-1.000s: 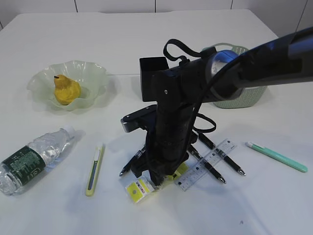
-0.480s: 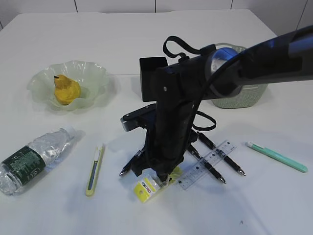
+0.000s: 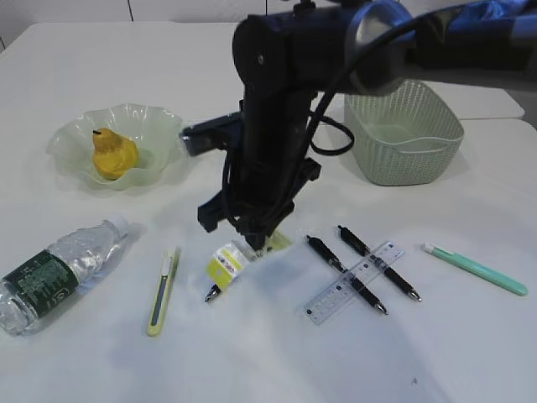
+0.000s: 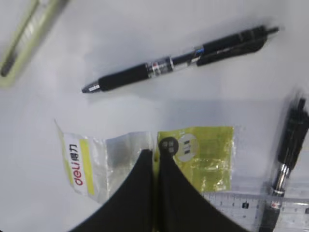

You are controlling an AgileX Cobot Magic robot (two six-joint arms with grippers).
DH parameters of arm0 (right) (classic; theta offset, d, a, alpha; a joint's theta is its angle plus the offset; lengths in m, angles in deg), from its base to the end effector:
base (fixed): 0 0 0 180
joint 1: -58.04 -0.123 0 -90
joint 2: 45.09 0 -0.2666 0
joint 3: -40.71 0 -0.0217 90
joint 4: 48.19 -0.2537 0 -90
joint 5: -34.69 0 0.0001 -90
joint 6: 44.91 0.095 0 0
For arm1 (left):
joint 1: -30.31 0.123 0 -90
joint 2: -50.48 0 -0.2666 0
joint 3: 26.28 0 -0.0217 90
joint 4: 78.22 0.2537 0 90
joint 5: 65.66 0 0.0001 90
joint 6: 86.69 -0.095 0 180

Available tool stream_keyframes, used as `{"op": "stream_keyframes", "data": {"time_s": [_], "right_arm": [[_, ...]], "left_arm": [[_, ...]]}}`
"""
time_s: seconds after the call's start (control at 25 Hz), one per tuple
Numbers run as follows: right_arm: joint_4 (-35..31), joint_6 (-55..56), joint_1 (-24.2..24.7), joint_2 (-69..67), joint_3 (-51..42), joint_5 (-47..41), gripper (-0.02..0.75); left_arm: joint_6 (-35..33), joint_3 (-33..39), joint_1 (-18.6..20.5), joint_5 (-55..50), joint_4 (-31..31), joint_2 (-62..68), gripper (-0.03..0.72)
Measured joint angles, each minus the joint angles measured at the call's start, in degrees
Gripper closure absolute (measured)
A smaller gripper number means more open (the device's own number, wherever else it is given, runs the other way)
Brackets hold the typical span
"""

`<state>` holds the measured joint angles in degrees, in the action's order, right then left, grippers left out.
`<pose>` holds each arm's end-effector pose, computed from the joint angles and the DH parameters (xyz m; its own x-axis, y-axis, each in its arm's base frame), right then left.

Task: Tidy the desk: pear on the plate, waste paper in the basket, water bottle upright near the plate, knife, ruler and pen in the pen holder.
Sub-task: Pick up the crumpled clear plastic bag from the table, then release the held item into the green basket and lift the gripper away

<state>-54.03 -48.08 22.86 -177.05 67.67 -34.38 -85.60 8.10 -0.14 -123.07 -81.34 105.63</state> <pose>0.3534 0.2602 0.1825 -0.8017 -0.5881 -0.1068 -0.5969 0.7970 0.0925 0.1296 -0.0813 0.2860 -0.7469 0.3830 -0.5436 0.4923 0.8680 -0.0648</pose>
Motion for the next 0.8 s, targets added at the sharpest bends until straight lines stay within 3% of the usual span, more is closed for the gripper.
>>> {"op": "stream_keyframes", "data": {"time_s": [0.32, 0.6, 0.8], "right_arm": [[4.78, 0.10, 0.00, 0.00, 10.64, -0.95, 0.723], [11.41, 3.18, 0.00, 0.00, 12.49, -1.18, 0.723], [11.87, 3.68, 0.00, 0.00, 12.58, -1.40, 0.723]], "left_arm": [[0.00, 0.00, 0.00, 0.00, 0.00, 0.00, 0.174], [0.00, 0.00, 0.00, 0.00, 0.00, 0.00, 0.179], [0.00, 0.00, 0.00, 0.00, 0.00, 0.00, 0.185]]}}
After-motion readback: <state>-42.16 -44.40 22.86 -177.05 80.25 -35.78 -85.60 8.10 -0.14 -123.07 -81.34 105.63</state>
